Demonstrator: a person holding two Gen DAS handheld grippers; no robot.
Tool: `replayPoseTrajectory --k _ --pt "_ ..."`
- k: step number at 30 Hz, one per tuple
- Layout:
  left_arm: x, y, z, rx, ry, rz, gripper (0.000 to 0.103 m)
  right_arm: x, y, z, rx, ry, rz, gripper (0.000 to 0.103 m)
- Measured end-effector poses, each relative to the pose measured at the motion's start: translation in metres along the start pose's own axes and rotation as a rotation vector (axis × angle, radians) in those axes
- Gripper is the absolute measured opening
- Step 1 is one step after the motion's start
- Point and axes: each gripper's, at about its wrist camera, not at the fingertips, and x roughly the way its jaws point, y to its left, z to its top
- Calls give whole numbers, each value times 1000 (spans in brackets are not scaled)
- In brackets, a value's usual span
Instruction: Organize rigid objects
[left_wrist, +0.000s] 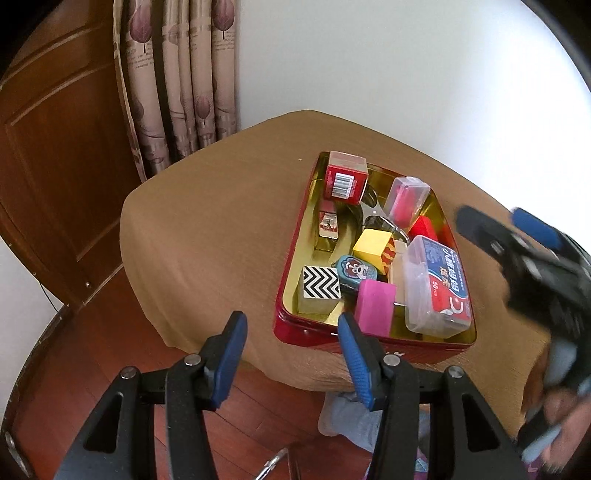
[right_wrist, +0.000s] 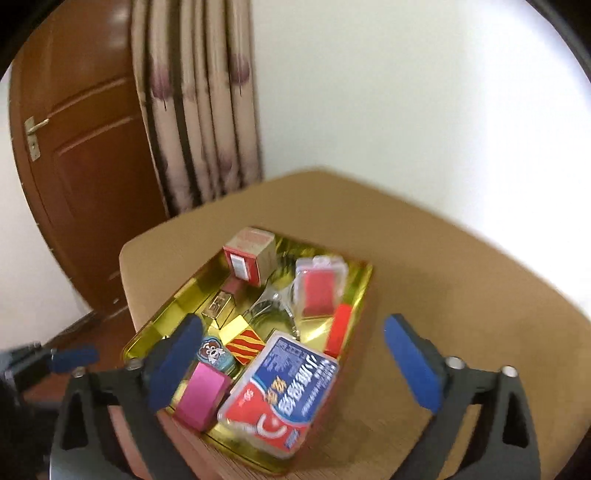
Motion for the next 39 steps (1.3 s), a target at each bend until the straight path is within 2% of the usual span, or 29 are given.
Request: replayPoseTrajectory --k 5,9,14,18,26,30,34,39 --pt "-4 -3 0 12 -20 6 52 -32 -4 -12 39 -84 -101 102" --pt "-12 -8 0 29 -54 17 52 -51 -8 -15 65 -116 -173 102" --pt "-28 -14 -3 46 -128 21 52 -76 -11 -21 99 -154 -167 102" --pt "-45 -17 -6 48 -222 76 52 -91 -7 -26 88 -180 -172 102" --pt "-64 -26 -12 69 -322 39 52 -117 3 -31 58 -219 -206 102" --pt "-69 -26 -15 53 -347 14 52 -127 10 -33 44 -232 -274 102" --pt "-75 -24 -17 32 -357 -34 52 -137 12 -36 66 -240 -247 102" --pt "-78 -37 -20 97 -372 6 52 -143 17 -40 70 -242 -247 102"
